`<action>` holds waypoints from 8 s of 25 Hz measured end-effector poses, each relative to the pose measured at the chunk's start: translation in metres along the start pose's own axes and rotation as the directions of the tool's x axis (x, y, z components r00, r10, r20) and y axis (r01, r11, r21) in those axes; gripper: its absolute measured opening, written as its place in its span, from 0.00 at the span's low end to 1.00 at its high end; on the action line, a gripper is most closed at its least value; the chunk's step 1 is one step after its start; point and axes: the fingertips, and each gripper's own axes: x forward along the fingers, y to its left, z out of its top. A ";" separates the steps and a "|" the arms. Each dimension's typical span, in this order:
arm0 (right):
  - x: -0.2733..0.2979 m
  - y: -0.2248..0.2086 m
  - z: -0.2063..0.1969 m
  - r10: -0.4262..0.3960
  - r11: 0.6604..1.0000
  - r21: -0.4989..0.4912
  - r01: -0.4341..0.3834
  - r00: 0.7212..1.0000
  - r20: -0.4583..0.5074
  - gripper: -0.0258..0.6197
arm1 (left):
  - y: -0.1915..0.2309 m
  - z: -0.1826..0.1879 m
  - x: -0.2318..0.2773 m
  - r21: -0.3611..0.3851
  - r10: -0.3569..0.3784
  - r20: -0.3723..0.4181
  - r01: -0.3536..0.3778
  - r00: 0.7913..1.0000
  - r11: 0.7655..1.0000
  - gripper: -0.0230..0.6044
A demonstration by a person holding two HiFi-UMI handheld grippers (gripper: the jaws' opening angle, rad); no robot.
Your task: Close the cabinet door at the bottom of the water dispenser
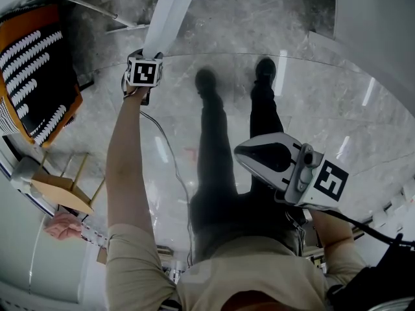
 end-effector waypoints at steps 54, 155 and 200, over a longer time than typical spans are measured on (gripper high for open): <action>-0.031 -0.015 -0.001 -0.049 0.998 0.035 0.048 0.997 0.057 0.06 | -0.082 -0.008 0.009 0.197 -0.079 -0.187 0.116 0.979 0.974 0.51; -0.116 -0.067 -0.028 -0.131 0.987 0.100 0.125 0.990 0.051 0.06 | -0.285 0.137 -0.001 -0.032 -0.433 -0.137 0.433 0.891 0.901 0.61; -0.122 -0.079 -0.021 -0.154 0.983 0.114 0.147 0.987 0.053 0.06 | -0.280 0.220 0.002 0.167 -0.349 0.053 0.336 0.936 0.927 0.61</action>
